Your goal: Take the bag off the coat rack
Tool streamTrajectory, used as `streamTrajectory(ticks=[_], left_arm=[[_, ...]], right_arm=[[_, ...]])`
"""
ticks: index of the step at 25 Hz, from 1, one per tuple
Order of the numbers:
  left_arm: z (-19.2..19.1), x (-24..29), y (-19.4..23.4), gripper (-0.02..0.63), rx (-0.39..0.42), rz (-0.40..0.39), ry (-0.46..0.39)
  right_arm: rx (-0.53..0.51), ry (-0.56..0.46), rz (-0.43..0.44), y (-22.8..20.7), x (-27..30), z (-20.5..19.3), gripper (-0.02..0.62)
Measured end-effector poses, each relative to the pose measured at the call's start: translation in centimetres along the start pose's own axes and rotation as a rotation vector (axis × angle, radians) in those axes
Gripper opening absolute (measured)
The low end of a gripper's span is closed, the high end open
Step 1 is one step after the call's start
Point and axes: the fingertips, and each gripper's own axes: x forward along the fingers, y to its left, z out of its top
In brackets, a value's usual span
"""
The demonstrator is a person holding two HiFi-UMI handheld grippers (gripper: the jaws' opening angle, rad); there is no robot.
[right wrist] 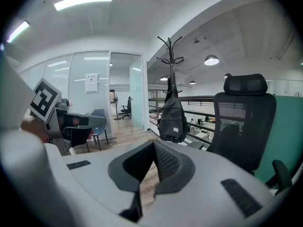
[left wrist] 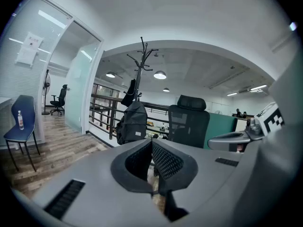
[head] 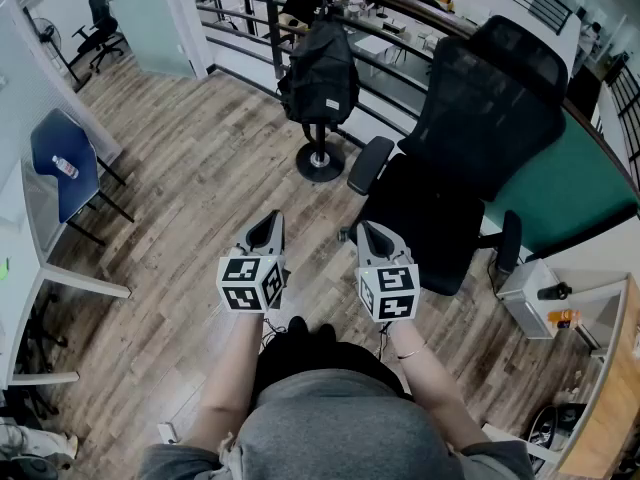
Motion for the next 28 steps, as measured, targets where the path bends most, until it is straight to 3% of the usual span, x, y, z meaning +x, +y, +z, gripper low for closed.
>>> streamTrajectory(ticks=[8, 14, 15, 17, 23, 28], left_arm=[[-0.2, -0.2, -0.3, 0.025, 0.005, 0.003, -0.002], [-0.5, -0.6, 0.0, 0.03, -0.016, -0.002, 0.002], [-0.5, -0.6, 0.1, 0.04, -0.021, 0.0, 0.002], [-0.4, -0.4, 0.4, 0.097, -0.026, 0.005, 0.001], [-0.5, 1.0, 1.3, 0.158, -0.022, 0.006, 0.021], [-0.3, 3.7, 3.4, 0.164, -0.016, 0.01, 0.043]], right_arm=[[0.002, -0.04, 0.035, 0.2, -0.2, 0.7, 0.003], [0.038, -0.057, 0.014, -0.5, -0.2, 0.9, 0.003], [0.044, -0.054, 0.023, -0.5, 0.0, 0.9, 0.01], [0.056, -0.046, 0.048, -0.3, 0.3, 0.8, 0.096], [0.092, -0.027, 0.065, -0.7, 2.1, 0.7, 0.131], [0.109, -0.014, 0.057, -1.7, 5.3, 1.3, 0.18]])
